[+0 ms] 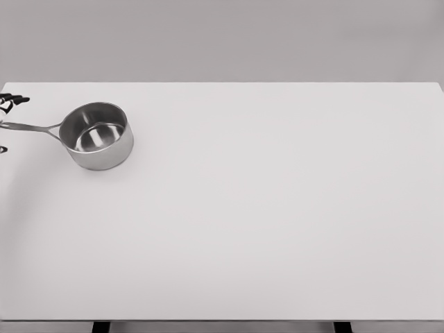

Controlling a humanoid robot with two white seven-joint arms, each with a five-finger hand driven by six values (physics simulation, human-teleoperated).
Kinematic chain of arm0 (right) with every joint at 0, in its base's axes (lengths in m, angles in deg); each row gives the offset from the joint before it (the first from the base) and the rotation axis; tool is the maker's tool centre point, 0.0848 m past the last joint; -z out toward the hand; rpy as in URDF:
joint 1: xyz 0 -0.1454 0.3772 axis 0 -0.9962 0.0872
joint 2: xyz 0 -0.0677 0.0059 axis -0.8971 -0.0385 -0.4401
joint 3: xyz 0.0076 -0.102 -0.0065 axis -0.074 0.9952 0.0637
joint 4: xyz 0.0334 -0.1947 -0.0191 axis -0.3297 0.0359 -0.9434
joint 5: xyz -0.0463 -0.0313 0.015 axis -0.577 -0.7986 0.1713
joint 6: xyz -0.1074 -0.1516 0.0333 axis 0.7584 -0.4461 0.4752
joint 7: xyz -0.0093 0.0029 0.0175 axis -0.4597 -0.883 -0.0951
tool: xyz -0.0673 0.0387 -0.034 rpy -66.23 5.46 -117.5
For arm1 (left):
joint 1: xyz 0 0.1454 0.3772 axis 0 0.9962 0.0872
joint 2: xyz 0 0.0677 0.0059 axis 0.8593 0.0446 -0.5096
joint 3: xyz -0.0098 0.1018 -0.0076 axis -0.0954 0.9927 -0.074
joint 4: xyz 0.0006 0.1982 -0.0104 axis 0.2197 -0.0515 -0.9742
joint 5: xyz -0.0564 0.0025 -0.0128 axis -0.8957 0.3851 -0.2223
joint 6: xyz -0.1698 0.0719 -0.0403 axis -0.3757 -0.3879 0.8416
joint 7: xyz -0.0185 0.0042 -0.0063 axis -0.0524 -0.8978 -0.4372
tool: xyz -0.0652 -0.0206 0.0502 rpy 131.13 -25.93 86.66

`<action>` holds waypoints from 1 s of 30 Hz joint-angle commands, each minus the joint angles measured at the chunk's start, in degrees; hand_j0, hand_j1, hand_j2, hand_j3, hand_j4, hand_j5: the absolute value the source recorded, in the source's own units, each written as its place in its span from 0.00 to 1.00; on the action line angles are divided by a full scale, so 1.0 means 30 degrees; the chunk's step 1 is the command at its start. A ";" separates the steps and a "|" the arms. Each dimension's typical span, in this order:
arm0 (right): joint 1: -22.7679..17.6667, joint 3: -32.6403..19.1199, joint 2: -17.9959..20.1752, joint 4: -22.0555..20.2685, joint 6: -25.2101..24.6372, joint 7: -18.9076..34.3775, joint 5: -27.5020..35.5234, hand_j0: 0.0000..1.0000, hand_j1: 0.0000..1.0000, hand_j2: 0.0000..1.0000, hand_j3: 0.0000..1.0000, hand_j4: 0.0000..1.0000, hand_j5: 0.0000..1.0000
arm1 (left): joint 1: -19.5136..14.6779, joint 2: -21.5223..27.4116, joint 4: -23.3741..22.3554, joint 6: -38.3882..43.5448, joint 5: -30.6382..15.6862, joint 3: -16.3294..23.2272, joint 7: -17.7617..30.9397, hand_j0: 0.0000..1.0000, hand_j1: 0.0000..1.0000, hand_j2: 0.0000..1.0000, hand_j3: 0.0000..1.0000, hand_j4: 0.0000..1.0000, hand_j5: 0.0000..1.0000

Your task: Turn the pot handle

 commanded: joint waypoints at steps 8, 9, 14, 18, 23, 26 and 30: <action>0.0000 -0.0002 0.0000 0.0000 0.0001 0.0002 0.0009 1.00 1.00 1.00 1.00 1.00 1.00 | 0.3280 0.2236 0.6540 0.0008 -0.3959 -0.0742 -0.0039 1.00 1.00 1.00 1.00 1.00 1.00; 0.0000 -0.0002 0.0000 0.0000 0.0001 0.0002 0.0009 1.00 1.00 1.00 1.00 1.00 1.00 | 0.3778 0.2734 0.7097 0.0008 -0.4399 -0.1005 -0.0039 1.00 1.00 1.00 1.00 1.00 1.00; 0.0000 -0.0002 0.0000 0.0000 0.0001 0.0002 0.0009 1.00 1.00 1.00 1.00 1.00 1.00 | 0.4658 0.3644 0.8357 0.0008 -0.5717 -0.2061 0.0078 1.00 1.00 1.00 1.00 1.00 1.00; 0.0000 -0.0002 0.0000 0.0000 0.0001 0.0002 0.0009 1.00 1.00 1.00 1.00 1.00 1.00 | 0.5215 0.3410 1.0175 0.0008 -0.6333 -0.1389 0.1156 1.00 1.00 1.00 1.00 1.00 1.00; 0.0000 -0.0002 0.0000 0.0000 0.0001 0.0002 0.0009 1.00 1.00 1.00 1.00 1.00 1.00 | 0.4834 0.2443 1.0936 0.0008 -0.6363 -0.0186 0.2949 1.00 1.00 1.00 1.00 1.00 1.00; 0.0000 -0.0002 0.0000 0.0000 0.0001 0.0002 0.0009 1.00 1.00 1.00 1.00 1.00 1.00 | 0.4278 0.2385 1.1083 0.0008 -0.6363 -0.0186 0.2949 1.00 1.00 1.00 1.00 1.00 1.00; 0.0000 -0.0002 0.0000 0.0000 0.0001 0.0002 0.0009 1.00 1.00 1.00 1.00 1.00 1.00 | 0.3955 0.0714 1.1083 0.0008 -0.6246 -0.1826 0.4004 1.00 1.00 1.00 1.00 1.00 1.00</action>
